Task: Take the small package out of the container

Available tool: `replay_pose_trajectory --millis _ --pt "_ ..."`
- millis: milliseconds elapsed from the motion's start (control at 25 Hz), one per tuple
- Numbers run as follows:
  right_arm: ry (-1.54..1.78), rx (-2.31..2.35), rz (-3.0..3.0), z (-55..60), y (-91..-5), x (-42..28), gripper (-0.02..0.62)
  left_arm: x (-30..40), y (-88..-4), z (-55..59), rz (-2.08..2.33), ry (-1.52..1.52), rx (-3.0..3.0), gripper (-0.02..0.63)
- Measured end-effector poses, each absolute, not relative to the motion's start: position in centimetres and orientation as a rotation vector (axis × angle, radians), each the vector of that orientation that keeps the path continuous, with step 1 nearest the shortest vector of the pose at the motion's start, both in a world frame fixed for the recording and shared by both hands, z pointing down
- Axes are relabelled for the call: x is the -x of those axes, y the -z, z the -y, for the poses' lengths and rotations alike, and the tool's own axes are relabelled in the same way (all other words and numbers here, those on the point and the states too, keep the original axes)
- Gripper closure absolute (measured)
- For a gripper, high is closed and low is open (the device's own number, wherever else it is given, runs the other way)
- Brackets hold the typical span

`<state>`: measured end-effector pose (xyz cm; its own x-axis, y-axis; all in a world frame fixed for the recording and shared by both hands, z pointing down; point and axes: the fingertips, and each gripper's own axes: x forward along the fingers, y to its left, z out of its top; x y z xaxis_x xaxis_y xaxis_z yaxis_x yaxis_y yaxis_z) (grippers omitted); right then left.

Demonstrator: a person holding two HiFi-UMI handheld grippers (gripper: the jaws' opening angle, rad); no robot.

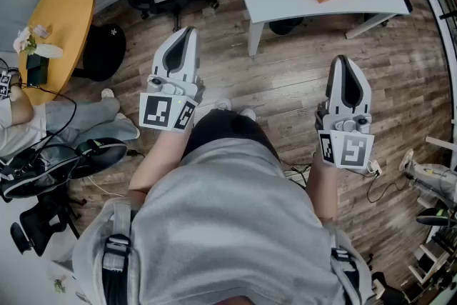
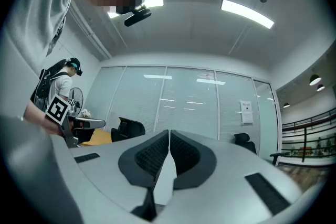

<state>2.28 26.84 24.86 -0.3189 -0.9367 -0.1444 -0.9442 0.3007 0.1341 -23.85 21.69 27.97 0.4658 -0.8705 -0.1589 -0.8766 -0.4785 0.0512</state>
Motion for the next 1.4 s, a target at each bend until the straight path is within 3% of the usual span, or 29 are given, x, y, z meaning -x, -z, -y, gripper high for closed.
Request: replay_pose_trajectory --millis 840,1400 --pt "-0.09 1.763 -2.448 -24.8 -26.5 -5.2 0.543 19.2 -28.7 -19.2 -1.503 -0.232 2.72 0.586" --pt "0.01 1.792 -2.372 -13.8 -27.5 -9.3 0.543 14.4 -28.8 -5.6 -1.391 -0.288 2.784 0.586"
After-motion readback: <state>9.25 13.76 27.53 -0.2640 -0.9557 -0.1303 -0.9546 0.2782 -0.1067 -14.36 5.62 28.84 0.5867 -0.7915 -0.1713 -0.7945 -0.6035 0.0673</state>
